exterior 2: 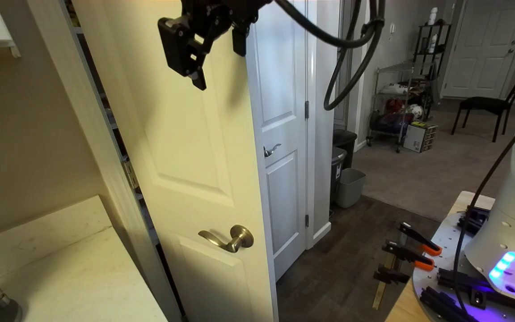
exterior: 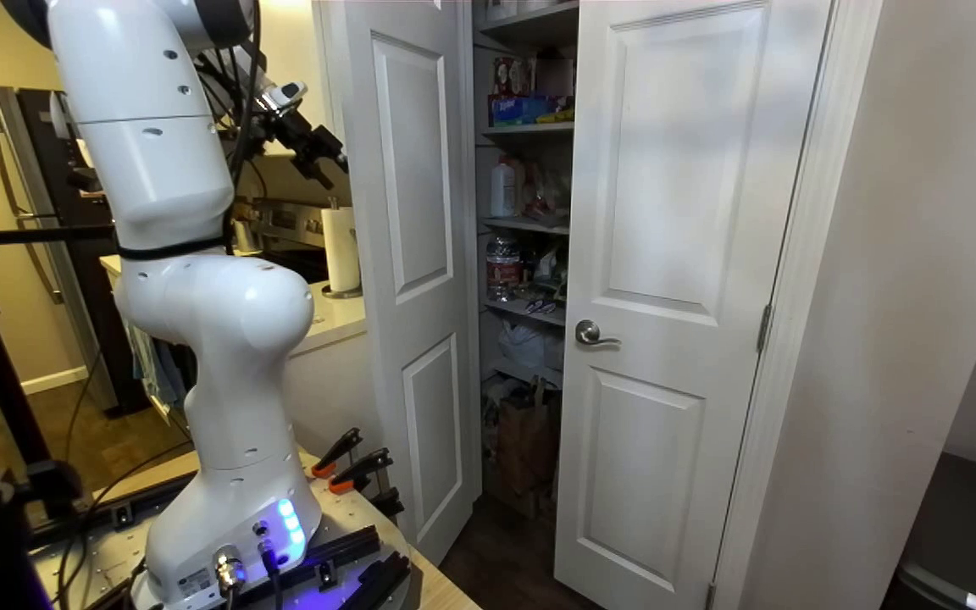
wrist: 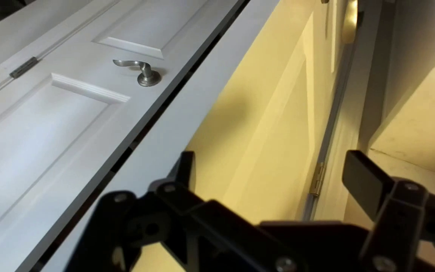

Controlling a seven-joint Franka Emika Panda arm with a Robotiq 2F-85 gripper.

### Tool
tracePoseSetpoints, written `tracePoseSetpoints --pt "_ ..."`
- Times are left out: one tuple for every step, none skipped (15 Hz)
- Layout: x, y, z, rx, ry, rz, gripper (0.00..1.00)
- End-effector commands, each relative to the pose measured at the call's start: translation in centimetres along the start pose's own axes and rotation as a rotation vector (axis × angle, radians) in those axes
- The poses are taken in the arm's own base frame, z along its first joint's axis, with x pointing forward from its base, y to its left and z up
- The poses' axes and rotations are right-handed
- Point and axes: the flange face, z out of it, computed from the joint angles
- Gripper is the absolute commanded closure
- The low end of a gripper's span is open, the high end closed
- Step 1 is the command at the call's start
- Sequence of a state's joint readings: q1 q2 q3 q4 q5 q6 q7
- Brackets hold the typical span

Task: Close the door

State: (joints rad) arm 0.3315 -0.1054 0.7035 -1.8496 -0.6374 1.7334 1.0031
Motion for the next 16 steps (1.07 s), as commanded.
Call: tracePoseSetpoints --pt "-0.2 1.9 1.4 -0.097 -0.017 0.003 0.0" --pt "-0.1 2.3 1.7 -0.109 -0.026 0.014 0.0" --pt "0.1 2.5 1.9 -0.118 -0.033 0.02 0.0" --pt "0.3 2.4 2.3 -0.119 -0.034 0.019 0.0" --pt "0.4 2.4 2.5 -0.124 -0.034 0.018 0.0" --pt "0.5 2.3 3.0 -0.124 -0.031 0.019 0.0" --pt "0.6 2.4 3.4 -0.132 -0.023 0.019 0.0" --pt "0.7 2.5 4.1 -0.141 -0.017 0.024 0.0" --pt "0.9 2.5 4.7 -0.143 -0.011 0.026 0.0" --pt "1.2 2.6 5.6 -0.153 -0.007 0.022 0.0" --pt "1.6 2.6 6.2 -0.155 -0.001 0.02 0.0" --pt "2.1 2.6 6.8 -0.152 0.008 0.02 0.0" --pt "2.5 2.6 7.3 -0.143 0.014 0.019 0.0" --pt "2.8 2.4 7.6 -0.125 0.015 0.019 0.0" --pt "2.5 2.6 6.8 -0.136 -0.007 0.015 0.0" --pt "2.7 2.6 7.4 -0.13 -0.009 0.016 0.0"
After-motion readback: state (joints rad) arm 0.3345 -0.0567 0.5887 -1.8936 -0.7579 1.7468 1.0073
